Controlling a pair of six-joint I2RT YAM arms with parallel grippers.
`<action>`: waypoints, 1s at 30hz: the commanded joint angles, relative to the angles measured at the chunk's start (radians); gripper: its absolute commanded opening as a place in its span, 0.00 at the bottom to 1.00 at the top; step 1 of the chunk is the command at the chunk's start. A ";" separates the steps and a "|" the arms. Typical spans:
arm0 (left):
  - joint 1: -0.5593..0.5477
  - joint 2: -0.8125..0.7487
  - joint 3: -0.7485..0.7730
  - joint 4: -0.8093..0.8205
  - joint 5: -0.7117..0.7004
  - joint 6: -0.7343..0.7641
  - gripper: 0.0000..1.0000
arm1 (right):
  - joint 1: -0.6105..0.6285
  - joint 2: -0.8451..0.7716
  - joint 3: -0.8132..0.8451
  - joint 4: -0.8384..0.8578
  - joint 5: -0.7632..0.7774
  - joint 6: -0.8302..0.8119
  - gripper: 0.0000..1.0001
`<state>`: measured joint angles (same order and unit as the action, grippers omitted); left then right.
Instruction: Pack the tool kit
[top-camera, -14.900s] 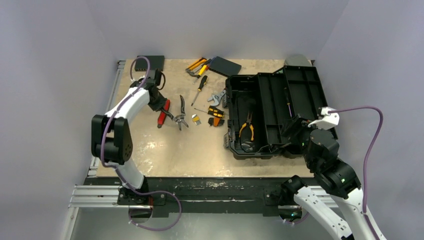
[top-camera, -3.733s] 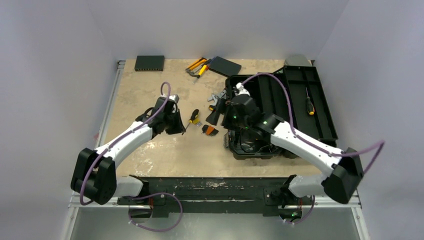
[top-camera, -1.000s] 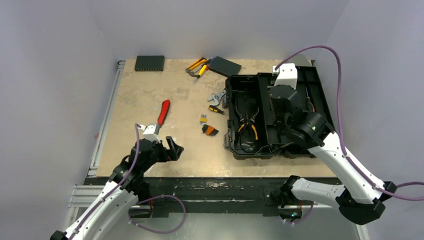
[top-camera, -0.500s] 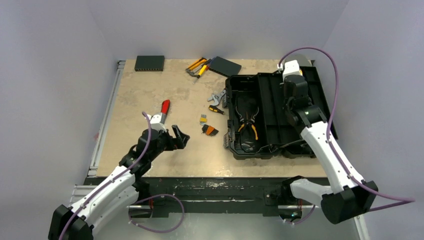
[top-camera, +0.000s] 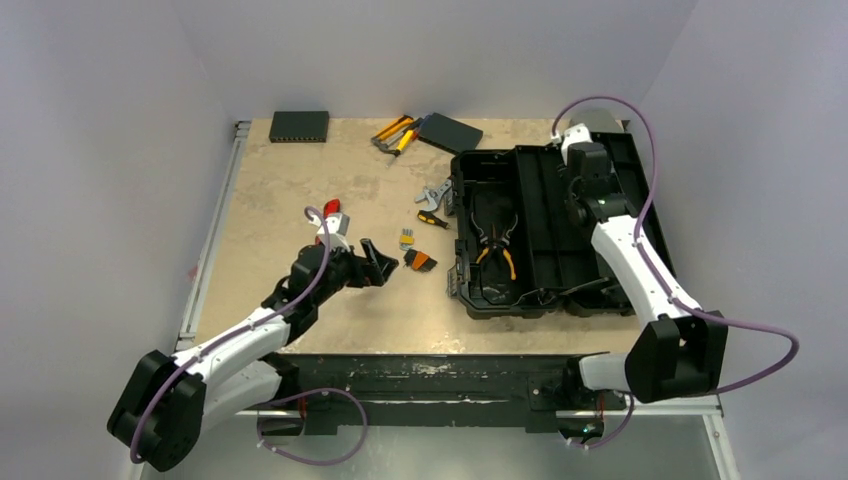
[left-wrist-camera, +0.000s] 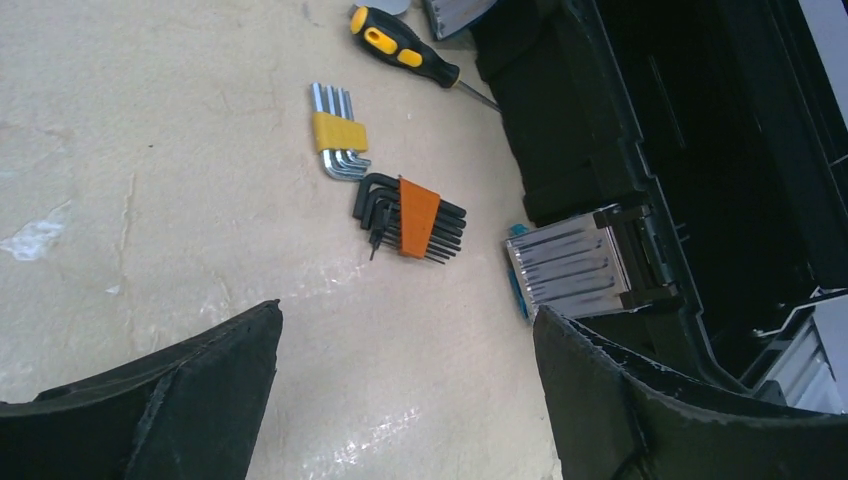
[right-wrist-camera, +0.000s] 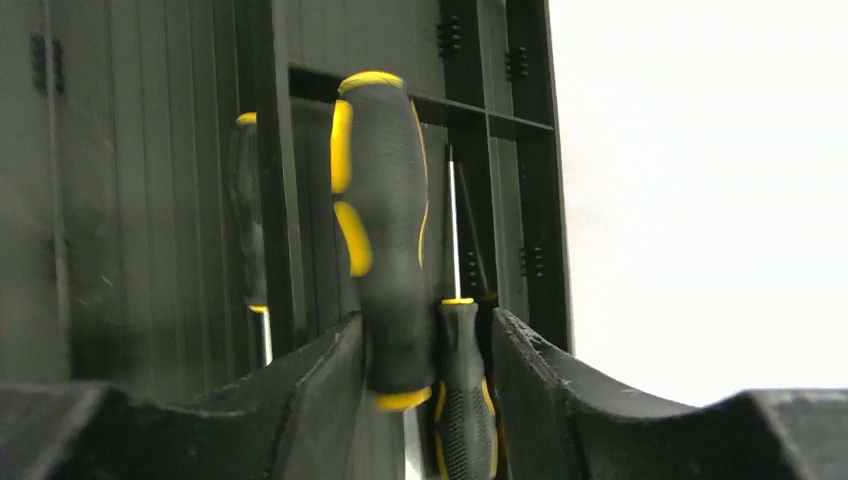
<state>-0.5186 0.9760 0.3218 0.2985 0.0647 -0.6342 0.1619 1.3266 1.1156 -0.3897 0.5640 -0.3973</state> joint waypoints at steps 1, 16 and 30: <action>-0.005 0.050 0.032 0.114 0.077 0.020 0.93 | 0.004 -0.024 0.018 0.015 0.023 0.103 0.66; -0.004 0.116 0.158 -0.095 -0.015 0.012 0.93 | 0.219 -0.080 0.318 -0.324 -0.429 0.484 0.89; -0.004 -0.022 0.163 -0.383 -0.405 -0.052 0.93 | 0.560 0.285 0.418 -0.171 -0.560 0.325 0.81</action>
<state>-0.5186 1.0344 0.4740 0.0051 -0.1345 -0.6353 0.6846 1.4830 1.4506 -0.5850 0.0376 -0.0006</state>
